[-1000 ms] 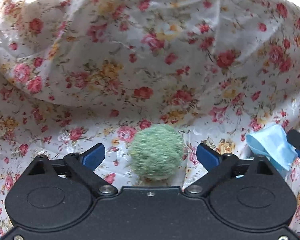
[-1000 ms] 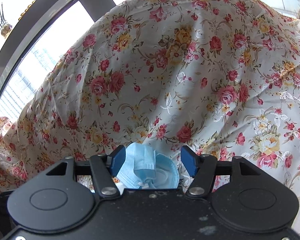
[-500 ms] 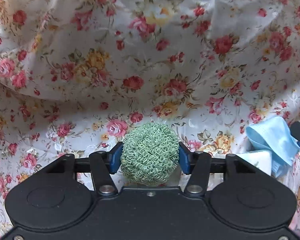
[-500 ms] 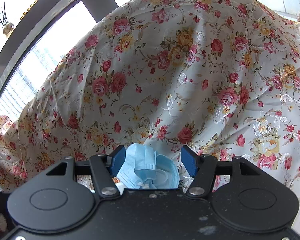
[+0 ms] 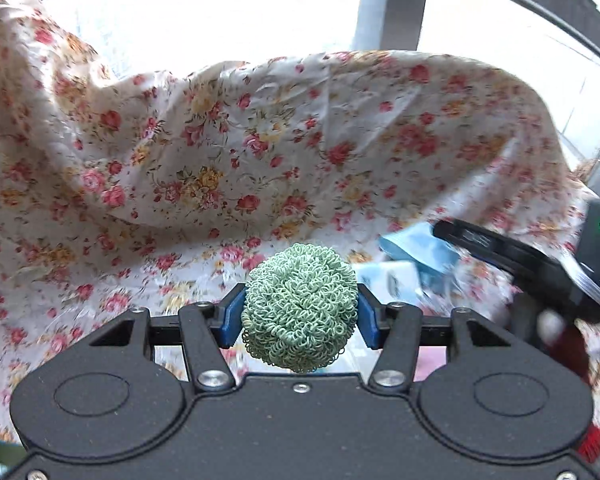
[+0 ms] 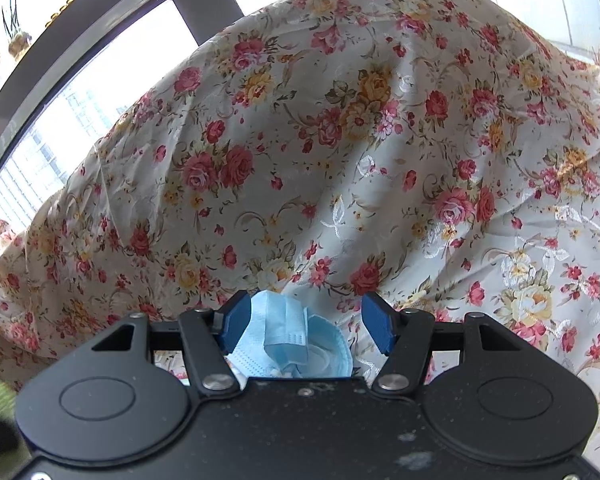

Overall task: Organize soft objects
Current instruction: 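Lift the blue mask with the right tool while the left tool lifts the scrubber ball, then carry the scrubber ball with the left tool over the tray while the right tool carries the mask, then open the left tool to drop the scrubber ball while the right tool releases the mask into the tray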

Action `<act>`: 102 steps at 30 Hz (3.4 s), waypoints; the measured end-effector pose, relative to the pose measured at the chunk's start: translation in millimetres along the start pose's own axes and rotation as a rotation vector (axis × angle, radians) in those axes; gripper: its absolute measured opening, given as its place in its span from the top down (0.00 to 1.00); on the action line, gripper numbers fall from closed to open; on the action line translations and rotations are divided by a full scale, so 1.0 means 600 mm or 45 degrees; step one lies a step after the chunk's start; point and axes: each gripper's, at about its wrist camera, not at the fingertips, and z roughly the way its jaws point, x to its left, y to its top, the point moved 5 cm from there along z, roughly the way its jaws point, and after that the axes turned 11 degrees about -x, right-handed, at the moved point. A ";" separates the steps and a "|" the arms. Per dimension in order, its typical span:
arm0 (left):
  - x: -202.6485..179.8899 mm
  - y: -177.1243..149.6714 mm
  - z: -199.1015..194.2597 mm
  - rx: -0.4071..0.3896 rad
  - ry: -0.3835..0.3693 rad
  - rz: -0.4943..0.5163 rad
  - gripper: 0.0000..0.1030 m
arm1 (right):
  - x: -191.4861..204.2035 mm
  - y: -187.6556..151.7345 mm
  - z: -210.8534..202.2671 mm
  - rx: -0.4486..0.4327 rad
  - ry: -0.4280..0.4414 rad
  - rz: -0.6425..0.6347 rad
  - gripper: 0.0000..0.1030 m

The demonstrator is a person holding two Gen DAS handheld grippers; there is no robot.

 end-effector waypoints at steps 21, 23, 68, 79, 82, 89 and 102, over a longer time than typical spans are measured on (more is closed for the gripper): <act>0.016 -0.097 -0.141 0.005 -0.029 -0.099 0.48 | 0.061 -0.008 0.002 0.030 -0.045 -0.315 0.07; 0.019 -0.099 -0.140 0.006 -0.028 -0.098 0.48 | 0.071 -0.014 0.007 0.045 -0.052 -0.368 0.07; 0.279 -0.178 -0.270 0.044 0.379 -0.361 0.48 | 0.058 0.002 -0.085 -0.170 -0.082 -0.291 0.53; 0.352 -0.227 -0.307 0.071 0.453 -0.437 0.48 | 0.202 -0.076 -0.352 -0.143 0.280 -0.422 0.51; 0.359 -0.240 -0.312 0.078 0.444 -0.454 0.48 | 0.259 -0.119 -0.430 -0.105 0.417 -0.483 0.51; 0.356 -0.258 -0.305 0.102 0.383 -0.482 0.48 | 0.356 -0.227 -0.531 0.114 0.622 -0.478 0.51; 0.379 -0.198 -0.255 0.038 0.411 -0.439 0.44 | 0.420 -0.335 -0.526 0.280 0.612 -0.576 0.48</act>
